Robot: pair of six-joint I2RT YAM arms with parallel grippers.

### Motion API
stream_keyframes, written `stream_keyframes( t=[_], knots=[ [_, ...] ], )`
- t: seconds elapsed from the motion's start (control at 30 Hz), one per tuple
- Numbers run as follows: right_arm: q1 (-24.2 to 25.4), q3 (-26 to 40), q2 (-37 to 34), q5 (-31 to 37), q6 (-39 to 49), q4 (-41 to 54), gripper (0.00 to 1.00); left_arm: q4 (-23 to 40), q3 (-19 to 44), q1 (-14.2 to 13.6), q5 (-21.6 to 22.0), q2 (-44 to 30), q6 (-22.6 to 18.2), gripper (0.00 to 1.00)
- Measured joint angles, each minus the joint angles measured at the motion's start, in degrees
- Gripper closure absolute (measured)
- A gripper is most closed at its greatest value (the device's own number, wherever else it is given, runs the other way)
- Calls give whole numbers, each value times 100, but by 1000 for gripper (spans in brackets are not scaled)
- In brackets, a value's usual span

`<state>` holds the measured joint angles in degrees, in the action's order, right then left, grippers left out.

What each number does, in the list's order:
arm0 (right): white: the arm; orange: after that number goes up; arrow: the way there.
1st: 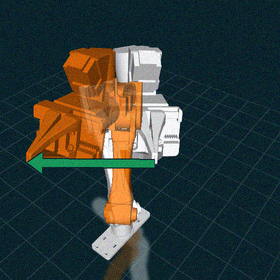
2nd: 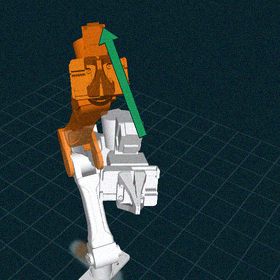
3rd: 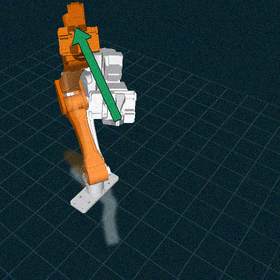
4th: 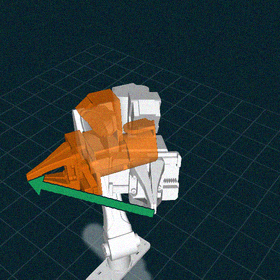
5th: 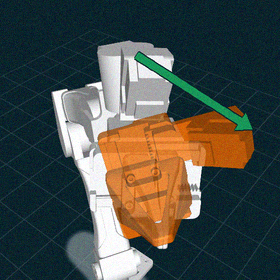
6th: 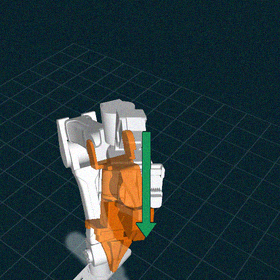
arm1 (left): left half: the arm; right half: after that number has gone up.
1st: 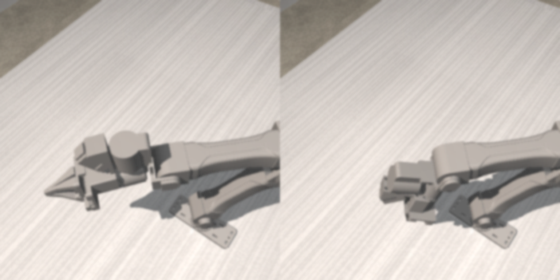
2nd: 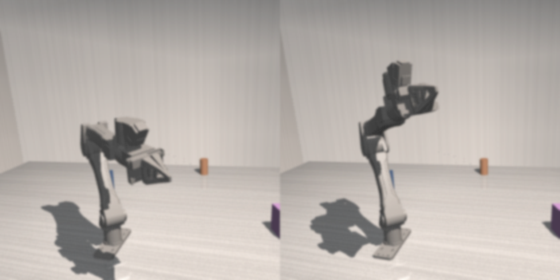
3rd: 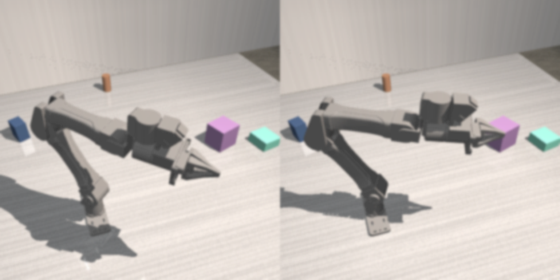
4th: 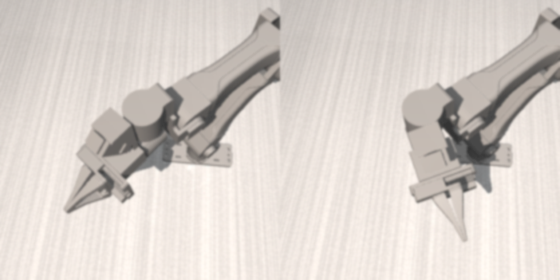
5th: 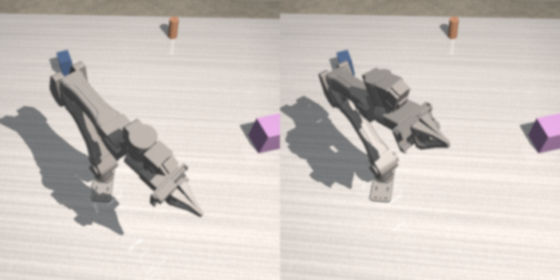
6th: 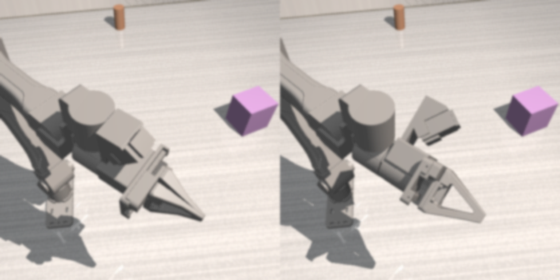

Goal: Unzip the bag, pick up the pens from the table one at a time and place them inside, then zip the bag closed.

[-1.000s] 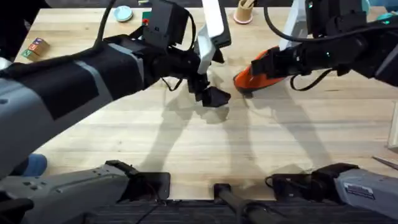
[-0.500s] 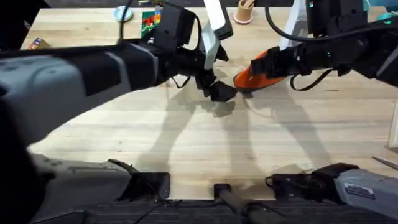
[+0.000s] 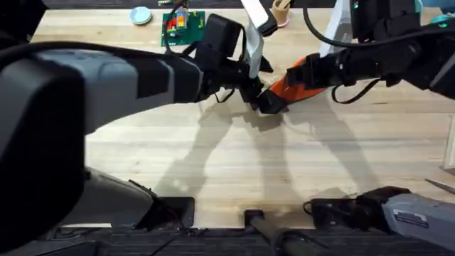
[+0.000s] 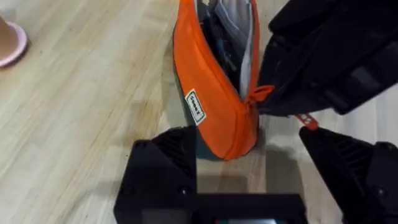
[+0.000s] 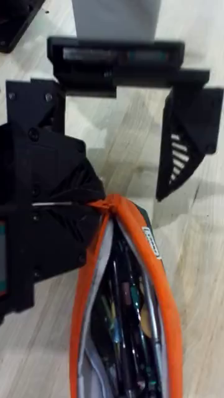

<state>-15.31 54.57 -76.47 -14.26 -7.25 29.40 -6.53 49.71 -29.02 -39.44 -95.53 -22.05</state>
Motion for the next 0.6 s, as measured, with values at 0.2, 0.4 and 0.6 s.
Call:
stream_keyframes(
  t=[0.2, 0.4, 0.6],
  knots=[
    [0, 0, 0, -9, 0, -32, 971, -467, 0, -33, 0, -283, 241, 4],
    [0, 0, 0, -15, 0, -41, 971, -722, 0, -85, -7, -464, 391, 5],
    [0, 0, 0, -15, 0, -45, 971, -889, 0, -115, -4, -633, 455, 27]
  ],
)
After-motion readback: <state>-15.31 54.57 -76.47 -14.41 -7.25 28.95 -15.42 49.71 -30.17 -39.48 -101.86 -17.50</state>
